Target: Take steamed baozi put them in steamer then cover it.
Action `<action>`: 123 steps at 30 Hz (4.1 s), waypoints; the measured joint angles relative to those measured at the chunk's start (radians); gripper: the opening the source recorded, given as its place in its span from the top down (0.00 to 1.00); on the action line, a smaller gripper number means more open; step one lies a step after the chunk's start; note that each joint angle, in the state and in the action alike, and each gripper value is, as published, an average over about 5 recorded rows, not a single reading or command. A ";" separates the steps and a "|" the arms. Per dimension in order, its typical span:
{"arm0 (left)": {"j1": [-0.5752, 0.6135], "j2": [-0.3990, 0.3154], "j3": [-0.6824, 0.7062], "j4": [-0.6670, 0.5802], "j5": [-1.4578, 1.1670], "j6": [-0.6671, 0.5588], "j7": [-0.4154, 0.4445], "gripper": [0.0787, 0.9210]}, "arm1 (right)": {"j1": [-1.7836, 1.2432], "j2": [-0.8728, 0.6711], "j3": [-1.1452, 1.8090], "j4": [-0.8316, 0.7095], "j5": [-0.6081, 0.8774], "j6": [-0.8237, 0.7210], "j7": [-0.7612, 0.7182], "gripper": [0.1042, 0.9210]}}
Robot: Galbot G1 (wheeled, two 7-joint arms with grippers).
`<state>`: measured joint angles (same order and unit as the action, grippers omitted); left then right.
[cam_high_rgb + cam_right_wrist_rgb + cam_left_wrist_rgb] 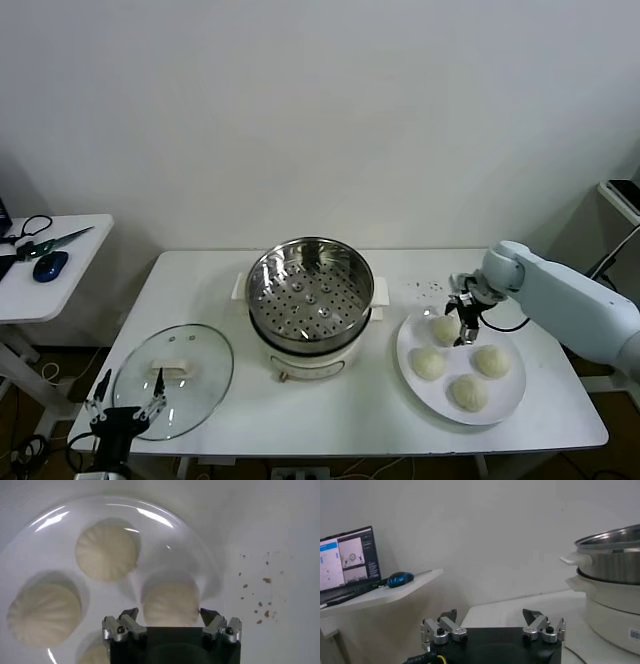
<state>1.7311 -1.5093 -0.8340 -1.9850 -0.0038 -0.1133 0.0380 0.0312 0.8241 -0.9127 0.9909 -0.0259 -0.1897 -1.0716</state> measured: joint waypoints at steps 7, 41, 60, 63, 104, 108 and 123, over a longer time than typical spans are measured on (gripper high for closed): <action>0.002 0.001 0.000 0.001 -0.001 0.000 0.000 0.12 | -0.003 0.009 0.004 -0.010 -0.013 0.003 0.001 0.19; 0.032 0.007 0.006 -0.008 0.000 -0.014 0.005 0.12 | 0.467 0.088 -0.299 0.078 0.150 0.210 -0.053 0.28; 0.040 0.015 0.020 -0.009 0.028 -0.010 0.020 0.12 | 0.616 0.449 -0.370 0.049 -0.049 0.578 -0.072 0.28; 0.038 0.017 0.021 -0.008 0.033 -0.009 0.023 0.12 | 0.585 0.491 -0.355 0.036 -0.131 0.626 -0.059 0.27; 0.048 0.018 0.018 0.006 0.052 -0.009 0.020 0.12 | 0.360 0.666 -0.216 -0.118 -0.525 0.809 -0.007 0.12; 0.047 0.016 0.020 0.000 0.057 -0.006 0.020 0.12 | 0.395 0.629 -0.226 -0.071 -0.479 0.800 -0.025 0.12; 0.058 0.024 0.028 -0.025 0.067 0.003 0.017 0.12 | 0.597 0.329 -0.360 0.110 0.014 0.479 -0.028 0.12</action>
<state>1.7892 -1.4858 -0.8055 -2.0104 0.0633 -0.1106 0.0551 0.6280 1.1527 -1.2730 1.1007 -0.0119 0.2897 -1.1000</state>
